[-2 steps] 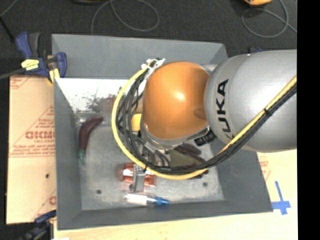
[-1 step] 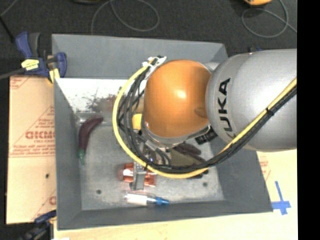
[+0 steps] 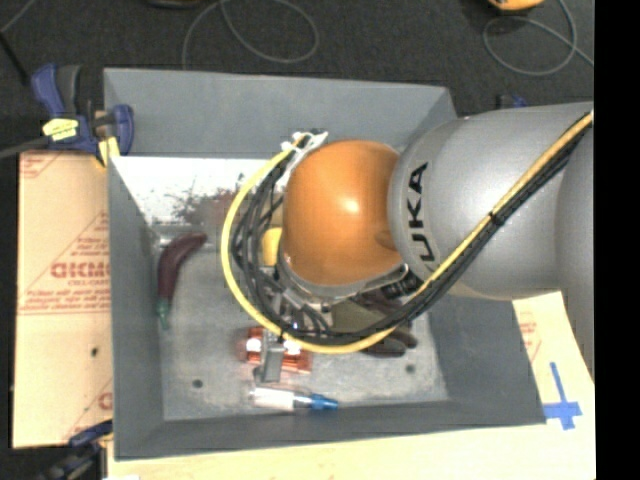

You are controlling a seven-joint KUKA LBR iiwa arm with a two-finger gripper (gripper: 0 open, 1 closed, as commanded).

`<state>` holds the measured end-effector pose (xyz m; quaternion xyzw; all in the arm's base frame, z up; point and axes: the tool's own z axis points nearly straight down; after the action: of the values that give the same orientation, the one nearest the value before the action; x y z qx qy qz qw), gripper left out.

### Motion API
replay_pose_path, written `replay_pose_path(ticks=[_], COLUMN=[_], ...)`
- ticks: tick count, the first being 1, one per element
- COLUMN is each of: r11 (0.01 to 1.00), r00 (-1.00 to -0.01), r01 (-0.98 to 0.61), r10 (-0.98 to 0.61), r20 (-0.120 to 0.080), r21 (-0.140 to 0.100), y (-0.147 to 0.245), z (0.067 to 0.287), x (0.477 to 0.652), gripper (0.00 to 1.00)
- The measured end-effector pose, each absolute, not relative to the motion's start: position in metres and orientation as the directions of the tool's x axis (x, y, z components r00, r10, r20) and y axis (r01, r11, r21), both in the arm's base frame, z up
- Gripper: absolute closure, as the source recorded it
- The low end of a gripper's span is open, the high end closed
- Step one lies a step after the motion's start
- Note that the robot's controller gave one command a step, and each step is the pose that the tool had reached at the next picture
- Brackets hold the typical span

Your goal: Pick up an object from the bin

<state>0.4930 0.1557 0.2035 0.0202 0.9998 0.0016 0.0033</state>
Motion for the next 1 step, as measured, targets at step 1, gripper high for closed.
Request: replay_pose_path(ticks=[1], r11=[0.995], r00=[-0.995], r01=[0.098], r10=[0.098], r20=[-0.001], r21=[0.002], y=[0.1399], z=[0.1617], x=[0.4918], gripper=[0.0])
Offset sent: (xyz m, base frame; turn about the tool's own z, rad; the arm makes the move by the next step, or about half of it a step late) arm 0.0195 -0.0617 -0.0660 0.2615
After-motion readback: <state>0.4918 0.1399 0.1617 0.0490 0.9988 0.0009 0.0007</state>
